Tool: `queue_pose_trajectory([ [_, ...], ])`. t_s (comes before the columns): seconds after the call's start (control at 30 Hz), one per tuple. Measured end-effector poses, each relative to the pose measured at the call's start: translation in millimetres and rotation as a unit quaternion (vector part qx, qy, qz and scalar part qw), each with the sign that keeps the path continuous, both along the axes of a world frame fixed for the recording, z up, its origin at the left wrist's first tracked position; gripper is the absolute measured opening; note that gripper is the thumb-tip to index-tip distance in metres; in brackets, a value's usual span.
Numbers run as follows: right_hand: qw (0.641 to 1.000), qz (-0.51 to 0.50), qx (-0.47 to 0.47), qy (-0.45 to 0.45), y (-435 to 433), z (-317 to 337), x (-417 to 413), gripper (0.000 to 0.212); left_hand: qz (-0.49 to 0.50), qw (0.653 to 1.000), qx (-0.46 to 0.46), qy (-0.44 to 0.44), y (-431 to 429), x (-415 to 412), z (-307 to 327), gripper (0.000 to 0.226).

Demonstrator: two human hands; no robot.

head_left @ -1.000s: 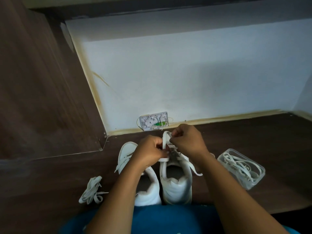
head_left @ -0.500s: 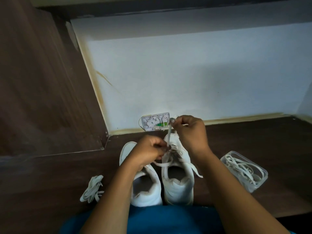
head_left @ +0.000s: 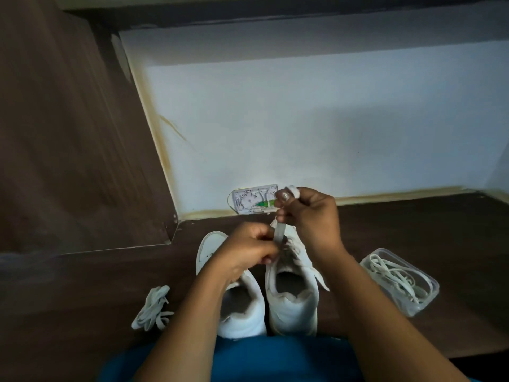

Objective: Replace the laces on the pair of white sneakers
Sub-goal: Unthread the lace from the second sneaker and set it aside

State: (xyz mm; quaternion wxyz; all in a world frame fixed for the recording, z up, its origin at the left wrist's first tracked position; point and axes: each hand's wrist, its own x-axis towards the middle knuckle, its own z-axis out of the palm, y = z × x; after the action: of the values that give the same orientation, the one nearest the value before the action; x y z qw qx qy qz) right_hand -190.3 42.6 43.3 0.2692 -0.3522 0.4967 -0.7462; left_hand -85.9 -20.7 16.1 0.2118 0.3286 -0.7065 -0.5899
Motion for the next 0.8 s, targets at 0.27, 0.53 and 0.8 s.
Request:
queue_pose_trajectory([
  [0.27,0.973,-0.043,0.166,0.155,10.9,-6.8,-28.9,0.015,0.2,0.94,-0.009,0.275,-4.8,-5.3,31.2,0.021],
  [0.53,0.752,0.011,0.425,0.504,18.6,-14.3,-35.9,0.019,0.221,0.928,-0.274,-0.121,-0.6,-11.3,-0.9,0.027],
  [0.8,0.762,0.037,0.409,0.501,16.5,-16.0,-29.7,0.018,0.059,0.929,-0.331,-0.152,9.4,-26.3,-8.2,0.026],
])
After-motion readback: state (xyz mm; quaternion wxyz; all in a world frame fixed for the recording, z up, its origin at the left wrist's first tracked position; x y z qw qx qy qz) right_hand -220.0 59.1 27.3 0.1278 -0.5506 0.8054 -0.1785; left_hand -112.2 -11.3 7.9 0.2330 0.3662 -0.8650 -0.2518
